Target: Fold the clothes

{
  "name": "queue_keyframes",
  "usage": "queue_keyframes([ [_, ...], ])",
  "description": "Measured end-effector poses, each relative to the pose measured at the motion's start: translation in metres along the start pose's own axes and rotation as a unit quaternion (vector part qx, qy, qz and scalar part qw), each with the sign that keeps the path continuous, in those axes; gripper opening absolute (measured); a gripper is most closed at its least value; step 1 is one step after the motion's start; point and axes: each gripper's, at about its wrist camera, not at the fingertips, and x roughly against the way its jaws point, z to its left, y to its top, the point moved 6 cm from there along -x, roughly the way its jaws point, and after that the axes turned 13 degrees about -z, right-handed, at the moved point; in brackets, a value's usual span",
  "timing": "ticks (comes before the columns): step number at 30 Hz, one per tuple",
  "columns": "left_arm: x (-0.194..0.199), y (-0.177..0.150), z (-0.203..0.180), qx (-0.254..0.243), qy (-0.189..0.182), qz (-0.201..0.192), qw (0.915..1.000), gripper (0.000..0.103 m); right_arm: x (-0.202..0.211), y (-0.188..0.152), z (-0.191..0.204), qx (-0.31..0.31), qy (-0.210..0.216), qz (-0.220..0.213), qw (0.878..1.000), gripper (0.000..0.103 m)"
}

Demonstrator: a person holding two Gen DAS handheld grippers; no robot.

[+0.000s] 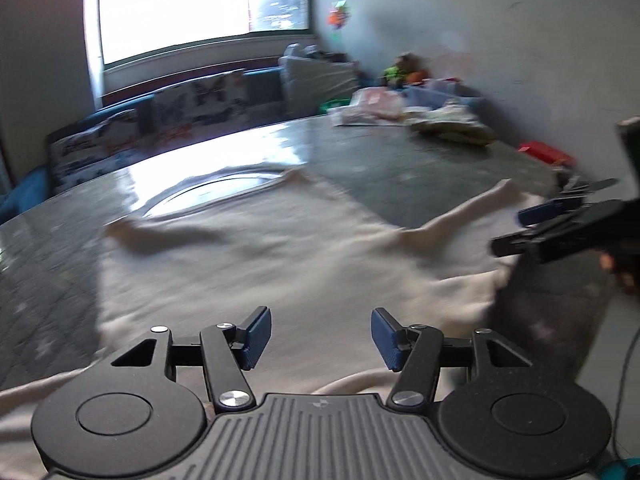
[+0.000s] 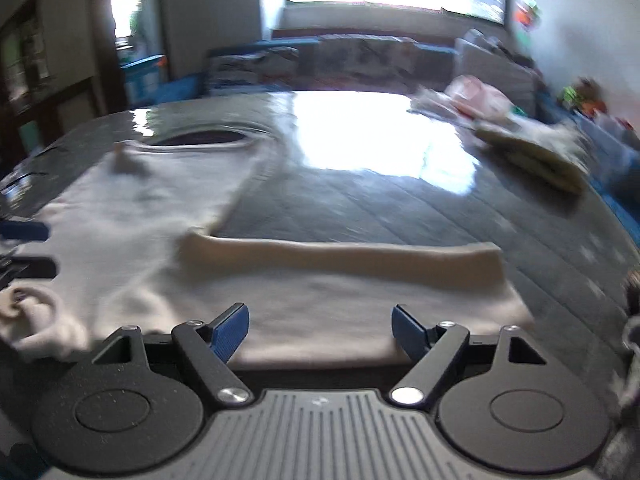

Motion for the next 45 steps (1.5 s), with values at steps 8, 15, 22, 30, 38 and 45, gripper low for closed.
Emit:
queue_keyframes([
  [8,-0.023,0.001,-0.054,-0.033,-0.08,0.009,0.9962,0.043,-0.017,0.005,-0.033,0.005,-0.03,0.0,1.0,0.081],
  [15,-0.029,-0.013,-0.071,-0.054,-0.109,0.028,0.9922,0.04,-0.031,0.012,-0.051,0.017,-0.042,-0.009,0.999,0.084],
  [22,-0.028,-0.015,-0.076,-0.052,-0.117,0.03,0.9913,0.043,-0.043,0.022,-0.059,0.042,-0.071,-0.021,0.996,0.085],
  [30,-0.008,-0.006,-0.06,-0.03,-0.089,0.009,0.9955,0.053,-0.017,0.034,-0.038,0.037,-0.043,-0.051,0.997,0.086],
  [38,0.016,-0.003,-0.012,0.015,-0.013,-0.004,0.9998,0.066,-0.004,0.027,0.013,0.042,0.022,-0.064,0.997,0.099],
  [45,0.041,-0.012,0.052,0.07,0.078,-0.012,0.9944,0.066,-0.015,0.015,0.029,0.018,0.034,-0.059,0.997,0.101],
])
